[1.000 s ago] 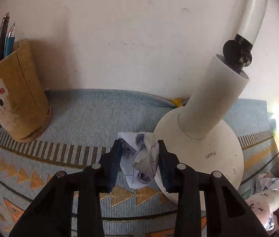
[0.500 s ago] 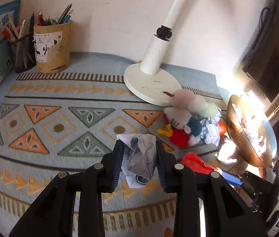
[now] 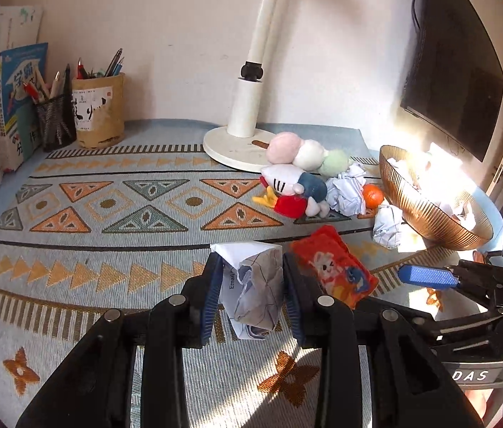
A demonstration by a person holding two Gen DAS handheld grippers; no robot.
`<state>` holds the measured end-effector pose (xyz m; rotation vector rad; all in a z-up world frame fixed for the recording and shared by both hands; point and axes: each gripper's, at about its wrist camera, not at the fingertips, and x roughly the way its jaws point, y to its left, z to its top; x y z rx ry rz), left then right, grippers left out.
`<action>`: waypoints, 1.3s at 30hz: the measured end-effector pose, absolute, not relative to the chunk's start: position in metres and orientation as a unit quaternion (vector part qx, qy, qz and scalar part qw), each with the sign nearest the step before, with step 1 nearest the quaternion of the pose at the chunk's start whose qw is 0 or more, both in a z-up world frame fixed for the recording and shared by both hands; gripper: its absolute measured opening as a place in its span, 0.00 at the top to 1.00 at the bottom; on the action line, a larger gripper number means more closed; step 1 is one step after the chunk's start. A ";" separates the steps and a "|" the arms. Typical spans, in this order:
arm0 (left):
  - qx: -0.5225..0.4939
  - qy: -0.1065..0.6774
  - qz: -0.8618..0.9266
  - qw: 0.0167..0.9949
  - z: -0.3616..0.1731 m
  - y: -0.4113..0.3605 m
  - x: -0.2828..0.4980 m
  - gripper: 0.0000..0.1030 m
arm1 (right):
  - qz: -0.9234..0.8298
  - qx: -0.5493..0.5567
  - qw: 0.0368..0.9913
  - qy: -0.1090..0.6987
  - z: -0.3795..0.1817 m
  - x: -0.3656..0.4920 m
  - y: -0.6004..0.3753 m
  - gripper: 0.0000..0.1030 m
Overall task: Organize objects
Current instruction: 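Carry the paper and red bag over the golden bowl and open both tools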
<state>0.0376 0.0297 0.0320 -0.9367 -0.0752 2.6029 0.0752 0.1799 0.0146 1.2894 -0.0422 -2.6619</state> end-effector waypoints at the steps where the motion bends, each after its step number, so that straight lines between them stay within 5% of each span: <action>1: -0.334 -0.028 0.923 0.188 0.031 0.029 0.037 0.70 | -0.895 0.437 0.091 -0.016 0.012 0.068 0.177 0.31; 10: -0.350 -0.034 0.915 0.198 0.026 0.030 0.033 0.71 | -0.898 0.436 0.055 0.011 -0.005 0.043 0.166 0.31; 16: -0.354 -0.035 0.915 0.192 0.025 0.029 0.032 0.71 | -0.899 0.431 0.071 0.025 -0.006 0.045 0.163 0.59; 23: -0.356 -0.023 0.916 0.186 0.027 0.029 0.034 0.71 | -0.923 0.364 0.118 -0.047 0.034 0.096 0.199 0.63; 32: -0.297 -0.012 0.900 0.320 0.115 0.129 0.039 0.71 | -0.966 0.239 -0.066 -0.073 0.153 0.145 0.319 0.62; 39: -0.291 0.010 0.885 0.363 0.125 0.229 0.004 0.70 | -0.945 0.234 -0.177 -0.145 0.152 0.131 0.392 0.62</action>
